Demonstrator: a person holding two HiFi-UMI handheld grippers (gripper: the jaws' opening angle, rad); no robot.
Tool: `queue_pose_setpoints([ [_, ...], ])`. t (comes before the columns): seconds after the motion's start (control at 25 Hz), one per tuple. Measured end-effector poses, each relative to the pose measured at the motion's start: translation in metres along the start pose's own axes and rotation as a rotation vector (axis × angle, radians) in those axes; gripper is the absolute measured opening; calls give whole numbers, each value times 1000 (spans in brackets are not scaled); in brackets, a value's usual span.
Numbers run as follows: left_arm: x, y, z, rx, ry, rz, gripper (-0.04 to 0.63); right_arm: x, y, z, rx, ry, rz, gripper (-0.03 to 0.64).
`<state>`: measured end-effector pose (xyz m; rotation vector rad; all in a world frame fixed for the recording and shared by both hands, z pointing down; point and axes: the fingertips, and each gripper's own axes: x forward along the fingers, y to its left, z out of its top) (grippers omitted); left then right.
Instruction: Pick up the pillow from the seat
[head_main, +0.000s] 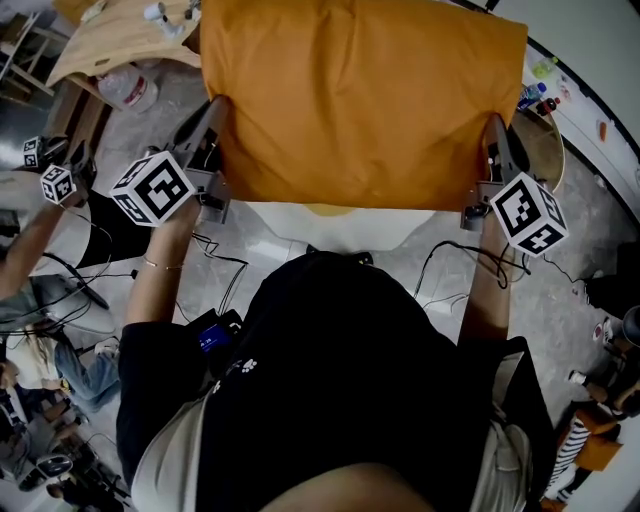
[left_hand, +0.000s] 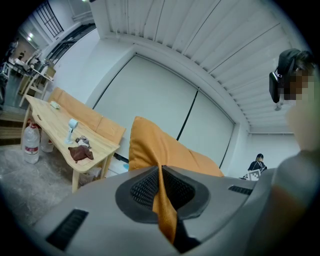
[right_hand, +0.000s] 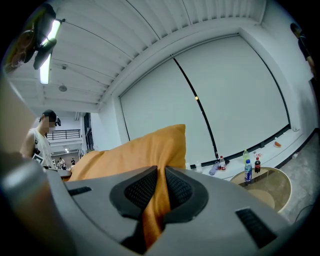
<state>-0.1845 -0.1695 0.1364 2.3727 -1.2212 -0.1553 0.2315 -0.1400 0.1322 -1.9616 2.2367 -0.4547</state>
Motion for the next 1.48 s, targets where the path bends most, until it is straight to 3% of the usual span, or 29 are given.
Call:
queue_pose_setpoints([
  [0.32, -29, 4, 4, 10, -7, 0, 23, -19, 24, -8, -8, 8, -14, 55],
  [0.92, 17, -3, -24, -1, 28, 0, 23, -2, -26, -21, 13, 35, -34, 52],
  [1.48, 22, 6, -35, -34, 64, -18, 23, 3, -27, -30, 16, 41, -39, 52],
])
